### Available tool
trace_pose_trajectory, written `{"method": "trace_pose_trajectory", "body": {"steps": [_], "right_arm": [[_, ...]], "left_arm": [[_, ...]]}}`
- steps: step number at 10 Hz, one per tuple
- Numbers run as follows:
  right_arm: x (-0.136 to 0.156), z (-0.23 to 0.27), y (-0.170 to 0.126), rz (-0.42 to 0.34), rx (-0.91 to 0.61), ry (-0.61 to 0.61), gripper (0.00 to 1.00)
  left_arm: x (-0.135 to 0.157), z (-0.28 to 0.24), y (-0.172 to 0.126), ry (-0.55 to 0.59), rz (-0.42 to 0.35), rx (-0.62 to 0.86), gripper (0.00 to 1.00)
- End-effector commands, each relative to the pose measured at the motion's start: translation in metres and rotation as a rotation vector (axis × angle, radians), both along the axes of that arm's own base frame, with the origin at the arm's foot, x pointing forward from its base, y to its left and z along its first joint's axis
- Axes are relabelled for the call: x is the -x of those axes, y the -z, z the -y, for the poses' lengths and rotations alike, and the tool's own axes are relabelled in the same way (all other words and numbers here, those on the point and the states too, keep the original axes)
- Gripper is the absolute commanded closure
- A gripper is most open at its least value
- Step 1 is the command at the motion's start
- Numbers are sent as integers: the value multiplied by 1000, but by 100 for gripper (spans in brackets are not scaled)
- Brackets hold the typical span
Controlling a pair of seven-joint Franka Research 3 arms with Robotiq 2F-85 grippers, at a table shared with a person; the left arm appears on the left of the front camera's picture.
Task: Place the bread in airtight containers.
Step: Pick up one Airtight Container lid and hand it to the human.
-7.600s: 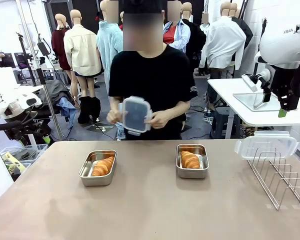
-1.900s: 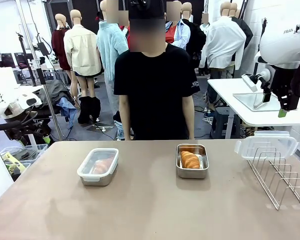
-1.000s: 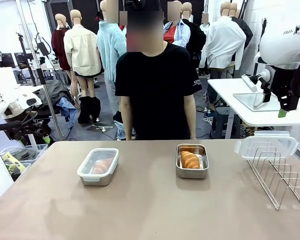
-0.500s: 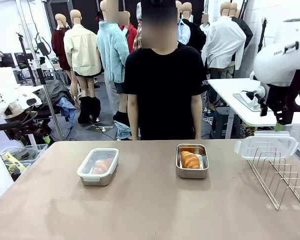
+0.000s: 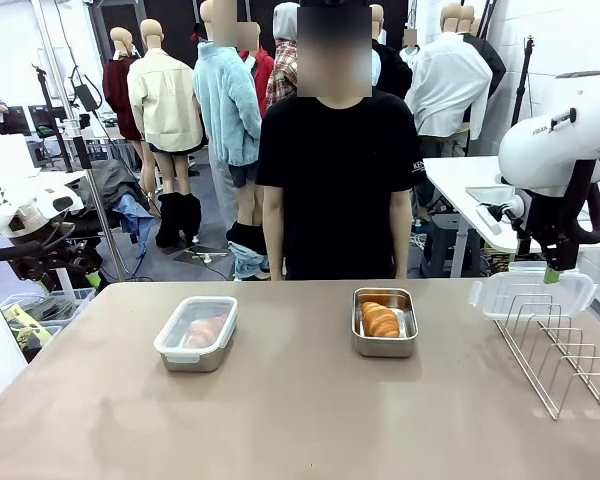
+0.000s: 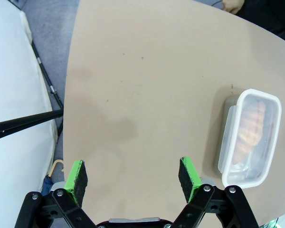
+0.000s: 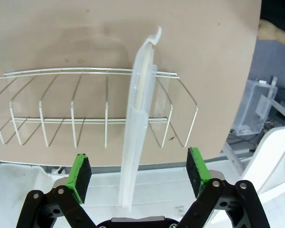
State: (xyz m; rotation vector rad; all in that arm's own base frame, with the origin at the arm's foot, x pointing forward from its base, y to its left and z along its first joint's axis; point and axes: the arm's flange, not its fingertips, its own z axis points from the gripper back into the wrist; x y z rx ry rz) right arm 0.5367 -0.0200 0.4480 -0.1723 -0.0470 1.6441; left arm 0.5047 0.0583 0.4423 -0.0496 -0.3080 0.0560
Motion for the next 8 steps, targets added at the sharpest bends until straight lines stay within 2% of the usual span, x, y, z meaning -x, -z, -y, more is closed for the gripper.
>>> {"method": "trace_pose_trajectory", "body": {"steps": [1,5,8], "right_arm": [[-16,0,10,9,-2,15,0],[-27,-1,23,41,19,28,0],[-28,-3,22,24,31,25,60]], "left_arm": [[1,0,-1,-18,-12,-17,0],[1,0,-1,-18,-12,-17,0],[1,0,-1,-18,-12,-17,0]]}}
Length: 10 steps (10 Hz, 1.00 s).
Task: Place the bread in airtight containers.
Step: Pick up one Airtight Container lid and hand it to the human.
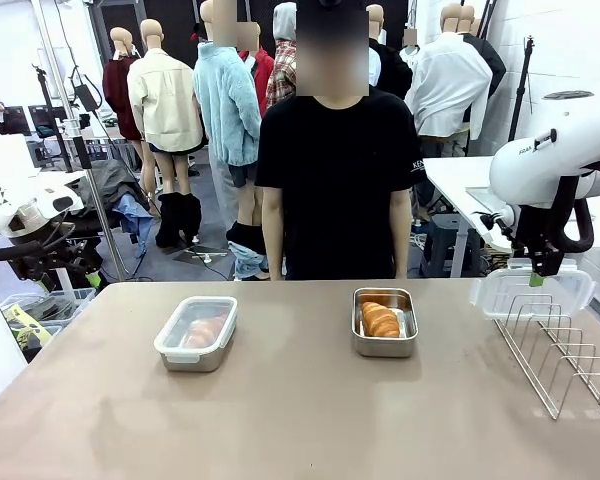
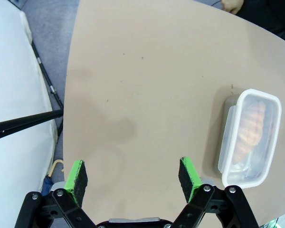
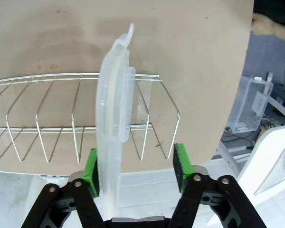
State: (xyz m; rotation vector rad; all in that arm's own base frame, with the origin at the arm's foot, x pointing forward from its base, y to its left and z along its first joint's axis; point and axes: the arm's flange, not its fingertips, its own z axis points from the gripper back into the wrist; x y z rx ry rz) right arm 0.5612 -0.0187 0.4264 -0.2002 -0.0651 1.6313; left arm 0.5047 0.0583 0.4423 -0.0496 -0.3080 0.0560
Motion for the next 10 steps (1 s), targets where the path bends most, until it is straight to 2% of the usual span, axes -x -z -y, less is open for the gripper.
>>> {"method": "trace_pose_trajectory", "body": {"steps": [1,2,7,10], "right_arm": [[-4,-1,0,-10,26,18,80],[-3,-1,-1,-10,27,22,100],[-4,0,-8,-19,35,24,100],[-3,2,-17,-87,-2,66,100]], "left_arm": [[1,0,-1,-18,-12,-17,0],[1,0,-1,-18,-12,-17,0],[1,0,-1,-18,-12,-17,0],[1,0,-1,-18,-12,-17,0]]}}
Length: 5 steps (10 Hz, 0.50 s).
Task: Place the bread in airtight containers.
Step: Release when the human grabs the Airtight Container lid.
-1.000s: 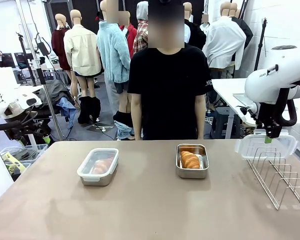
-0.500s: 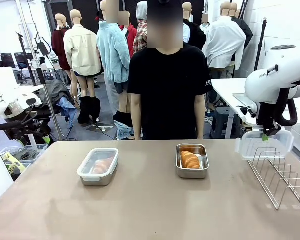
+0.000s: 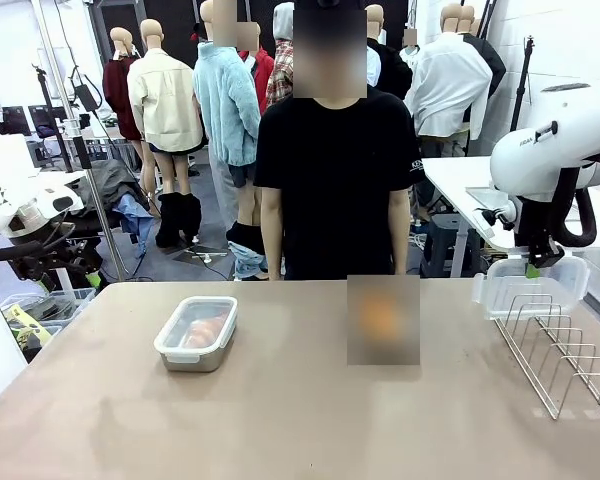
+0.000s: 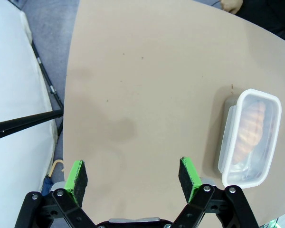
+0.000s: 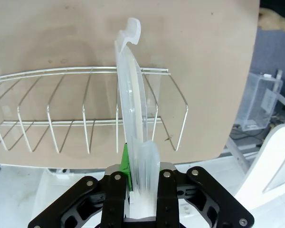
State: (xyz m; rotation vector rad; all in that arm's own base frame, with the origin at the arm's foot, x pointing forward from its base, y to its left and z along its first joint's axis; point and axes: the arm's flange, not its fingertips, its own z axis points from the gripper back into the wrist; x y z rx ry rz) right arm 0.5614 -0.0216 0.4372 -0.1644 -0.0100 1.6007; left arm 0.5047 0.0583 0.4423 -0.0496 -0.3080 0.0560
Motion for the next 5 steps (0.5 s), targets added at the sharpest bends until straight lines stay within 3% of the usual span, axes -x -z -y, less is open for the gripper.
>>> {"method": "trace_pose_trajectory", "body": {"steps": [1,3,5], "right_arm": [[0,-1,4,15,2,-13,100],[-1,0,-2,1,0,1,100],[18,-16,-69,-66,-58,151,100]], "left_arm": [[1,0,-1,-18,-12,-17,0],[1,0,-1,-18,-12,-17,0],[1,0,-1,-18,-12,-17,0]]}}
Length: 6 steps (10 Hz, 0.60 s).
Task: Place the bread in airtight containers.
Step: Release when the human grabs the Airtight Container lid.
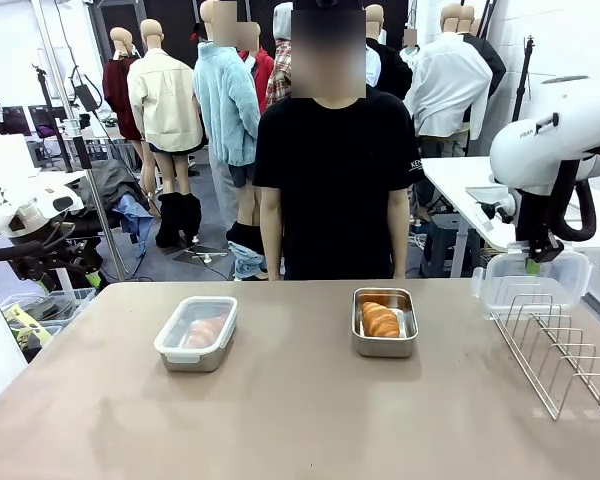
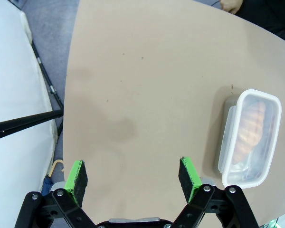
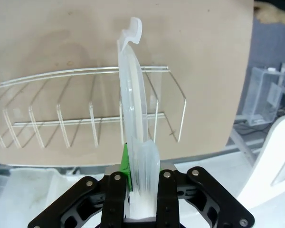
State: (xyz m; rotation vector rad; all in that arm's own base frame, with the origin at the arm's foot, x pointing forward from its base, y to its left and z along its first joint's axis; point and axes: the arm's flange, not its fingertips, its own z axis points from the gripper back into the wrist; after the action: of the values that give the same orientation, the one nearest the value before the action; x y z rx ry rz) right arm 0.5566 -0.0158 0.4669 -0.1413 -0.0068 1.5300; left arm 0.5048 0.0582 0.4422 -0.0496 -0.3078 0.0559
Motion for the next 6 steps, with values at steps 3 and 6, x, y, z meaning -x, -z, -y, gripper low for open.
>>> {"method": "trace_pose_trajectory", "body": {"steps": [3,6], "right_arm": [[32,-40,-140,76,-150,176,100],[-3,-72,-195,177,-305,287,100]], "left_arm": [[1,0,-1,-18,-12,-17,0],[1,0,-1,-18,-12,-17,0]]}}
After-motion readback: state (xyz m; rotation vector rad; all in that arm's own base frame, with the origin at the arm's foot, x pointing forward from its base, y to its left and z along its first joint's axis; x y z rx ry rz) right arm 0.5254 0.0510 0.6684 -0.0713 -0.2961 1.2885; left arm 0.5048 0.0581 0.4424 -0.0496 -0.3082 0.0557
